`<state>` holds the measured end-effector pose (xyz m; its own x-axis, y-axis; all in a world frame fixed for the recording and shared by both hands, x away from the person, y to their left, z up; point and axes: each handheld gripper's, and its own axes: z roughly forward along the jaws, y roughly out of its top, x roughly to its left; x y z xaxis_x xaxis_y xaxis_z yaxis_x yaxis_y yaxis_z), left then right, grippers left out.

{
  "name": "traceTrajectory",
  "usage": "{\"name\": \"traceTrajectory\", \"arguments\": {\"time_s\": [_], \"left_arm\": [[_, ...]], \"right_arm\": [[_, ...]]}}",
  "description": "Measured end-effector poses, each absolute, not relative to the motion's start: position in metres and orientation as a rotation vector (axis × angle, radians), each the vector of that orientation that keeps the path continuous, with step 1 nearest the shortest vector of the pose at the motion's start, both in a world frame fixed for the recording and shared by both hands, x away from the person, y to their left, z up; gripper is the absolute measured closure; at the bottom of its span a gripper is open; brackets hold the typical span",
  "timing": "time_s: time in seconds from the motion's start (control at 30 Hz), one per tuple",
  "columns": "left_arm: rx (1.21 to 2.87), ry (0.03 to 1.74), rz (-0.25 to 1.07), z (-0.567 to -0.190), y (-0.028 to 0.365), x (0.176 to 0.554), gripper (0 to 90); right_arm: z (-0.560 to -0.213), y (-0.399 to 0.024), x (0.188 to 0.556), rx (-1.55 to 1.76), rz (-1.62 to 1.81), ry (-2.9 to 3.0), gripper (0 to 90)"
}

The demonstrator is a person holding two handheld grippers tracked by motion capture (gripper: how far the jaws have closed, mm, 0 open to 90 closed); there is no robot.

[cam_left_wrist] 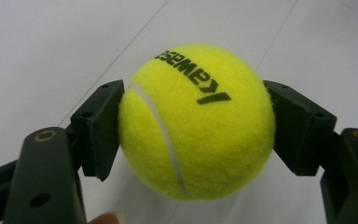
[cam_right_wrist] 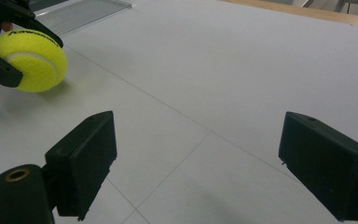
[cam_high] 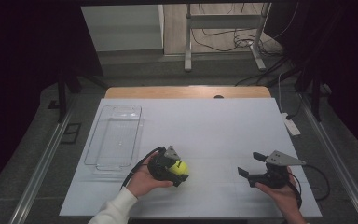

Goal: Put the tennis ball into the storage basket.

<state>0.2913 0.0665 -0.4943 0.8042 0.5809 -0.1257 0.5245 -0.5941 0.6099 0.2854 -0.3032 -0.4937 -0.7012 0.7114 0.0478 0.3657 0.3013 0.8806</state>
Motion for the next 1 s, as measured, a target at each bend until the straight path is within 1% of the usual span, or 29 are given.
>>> {"name": "traceTrajectory", "arguments": {"time_s": [1.0], "left_arm": [[2.183,0.834,0.158,-0.470,0.092,0.290,26.5]], "right_arm": [[-0.494,-0.303,0.285,0.967,1.364,2.222,11.8]]}}
